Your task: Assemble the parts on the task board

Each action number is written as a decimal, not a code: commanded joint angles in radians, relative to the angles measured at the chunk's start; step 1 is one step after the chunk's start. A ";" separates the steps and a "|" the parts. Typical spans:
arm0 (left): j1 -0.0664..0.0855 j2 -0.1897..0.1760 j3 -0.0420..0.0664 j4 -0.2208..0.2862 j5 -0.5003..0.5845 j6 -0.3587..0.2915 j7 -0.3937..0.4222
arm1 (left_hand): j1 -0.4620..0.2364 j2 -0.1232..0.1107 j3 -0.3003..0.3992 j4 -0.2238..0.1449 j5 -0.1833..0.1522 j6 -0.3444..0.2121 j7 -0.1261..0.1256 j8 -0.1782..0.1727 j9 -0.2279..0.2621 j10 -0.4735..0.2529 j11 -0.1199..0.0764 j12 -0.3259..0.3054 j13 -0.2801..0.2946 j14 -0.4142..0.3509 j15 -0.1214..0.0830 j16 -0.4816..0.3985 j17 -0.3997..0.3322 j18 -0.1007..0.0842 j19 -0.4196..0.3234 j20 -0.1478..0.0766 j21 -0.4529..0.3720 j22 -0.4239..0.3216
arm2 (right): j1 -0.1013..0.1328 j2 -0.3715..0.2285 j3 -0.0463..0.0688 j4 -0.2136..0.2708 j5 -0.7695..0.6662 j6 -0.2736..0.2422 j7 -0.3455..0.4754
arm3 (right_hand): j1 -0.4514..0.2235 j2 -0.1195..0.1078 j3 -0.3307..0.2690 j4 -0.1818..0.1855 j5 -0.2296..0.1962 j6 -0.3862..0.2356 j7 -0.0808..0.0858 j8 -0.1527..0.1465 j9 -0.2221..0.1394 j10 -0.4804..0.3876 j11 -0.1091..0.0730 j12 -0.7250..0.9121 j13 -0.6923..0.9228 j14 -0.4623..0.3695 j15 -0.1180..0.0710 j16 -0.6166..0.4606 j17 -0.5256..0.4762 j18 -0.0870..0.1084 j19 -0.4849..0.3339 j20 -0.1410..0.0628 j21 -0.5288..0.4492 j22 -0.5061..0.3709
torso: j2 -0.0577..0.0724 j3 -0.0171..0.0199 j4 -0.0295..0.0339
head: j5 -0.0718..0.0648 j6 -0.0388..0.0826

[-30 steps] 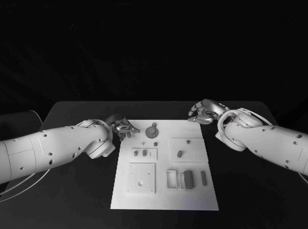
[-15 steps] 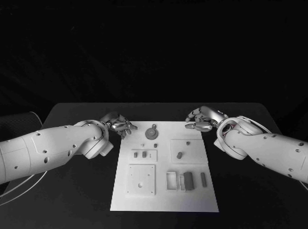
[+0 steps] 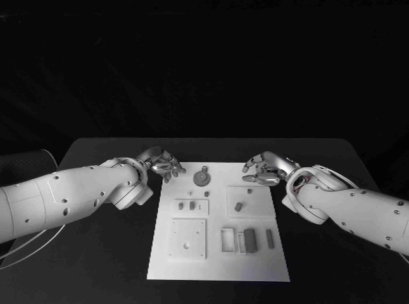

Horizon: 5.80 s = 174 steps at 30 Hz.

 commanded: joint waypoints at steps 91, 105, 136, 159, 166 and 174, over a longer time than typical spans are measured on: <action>-0.032 0.265 0.000 -0.217 -0.947 0.229 0.171 | 0.172 -0.002 -0.021 -0.004 0.011 -0.025 -0.085 -0.045 -0.183 0.091 -0.101 0.592 0.426 0.150 -0.159 0.503 0.287 0.032 0.181 -0.162 0.494 0.201 | -0.004 0.004 0.001 -0.002 0.004 -0.028 0.019 | 0.001 -0.002 -0.004 0.001 0.002 -0.012 0.005 -0.009 0.001 0.002 0.011 -0.002 0.002 0.006 0.009 -0.004 -0.001 0.013 0.004 -0.006 -0.002 0.017 | 0.014 -0.0002 -0.0084 | -0.005 -0.011; -0.035 0.270 0.000 -0.222 -0.946 0.230 0.173 | 0.165 0.006 -0.017 -0.002 0.011 -0.017 -0.081 -0.040 -0.185 0.091 -0.098 0.596 0.424 0.151 -0.156 0.505 0.286 0.034 0.181 -0.159 0.499 0.201 | -0.003 0.004 0.002 -0.001 0.004 -0.027 0.018 | 0.000 -0.002 -0.004 0.001 0.002 -0.012 0.005 -0.009 0.001 0.002 0.011 -0.002 0.002 0.006 0.009 -0.004 -0.001 0.013 0.004 -0.006 -0.002 0.017 | 0.013 0.0011 -0.0081 | -0.006 -0.014; -0.041 0.278 0.000 -0.230 -0.942 0.225 0.177 | 0.131 0.039 -0.005 0.003 0.009 0.005 -0.070 -0.024 -0.193 0.092 -0.088 0.609 0.419 0.154 -0.147 0.513 0.282 0.045 0.181 -0.151 0.511 0.200 | -0.003 0.005 0.002 -0.001 0.003 -0.024 0.017 | 0.000 -0.002 -0.004 0.001 0.002 -0.012 0.005 -0.009 0.002 0.002 0.011 -0.001 0.003 0.006 0.010 -0.004 -0.001 0.013 0.004 -0.006 -0.002 0.017 | 0.013 0.0009 -0.0082 | -0.006 -0.015; -0.042 0.277 0.000 -0.231 -0.942 0.222 0.175 | 0.125 0.060 0.006 0.000 0.009 0.037 -0.060 -0.005 -0.193 0.091 -0.078 0.617 0.415 0.154 -0.138 0.518 0.280 0.054 0.180 -0.143 0.520 0.199 | -0.003 0.005 0.002 -0.001 0.002 -0.022 0.015 | 0.000 -0.002 -0.004 0.002 0.002 -0.012 0.005 -0.009 0.002 0.002 0.011 -0.001 0.003 0.006 0.010 -0.004 -0.001 0.013 0.004 -0.006 -0.002 0.017 | 0.013 0.0007 -0.0079 | -0.007 -0.014; -0.042 0.274 0.000 -0.231 -0.942 0.225 0.175 | 0.125 0.056 0.006 -0.002 0.009 0.038 -0.059 -0.004 -0.194 0.092 -0.077 0.618 0.415 0.154 -0.137 0.519 0.279 0.055 0.180 -0.142 0.522 0.199 | -0.003 0.005 0.002 -0.001 0.002 -0.022 0.015 | -0.001 -0.002 -0.004 0.002 0.002 -0.012 0.005 -0.009 0.003 0.002 0.011 -0.001 0.003 0.006 0.010 -0.004 -0.001 0.013 0.004 -0.006 -0.002 0.017 | 0.013 0.0009 -0.0083 | -0.007 -0.014; -0.042 0.272 0.000 -0.231 -0.942 0.224 0.174 | 0.126 0.049 0.005 -0.003 0.008 0.037 -0.058 -0.005 -0.196 0.092 -0.076 0.619 0.413 0.155 -0.135 0.520 0.279 0.057 0.180 -0.140 0.523 0.199 | -0.003 0.005 0.002 -0.001 0.002 -0.022 0.014 | -0.001 -0.002 -0.004 0.002 0.002 -0.012 0.005 -0.009 0.003 0.002 0.011 -0.001 0.003 0.006 0.010 -0.004 -0.001 0.013 0.004 -0.006 -0.002 0.017 | 0.013 0.0008 -0.0081 | -0.007 -0.015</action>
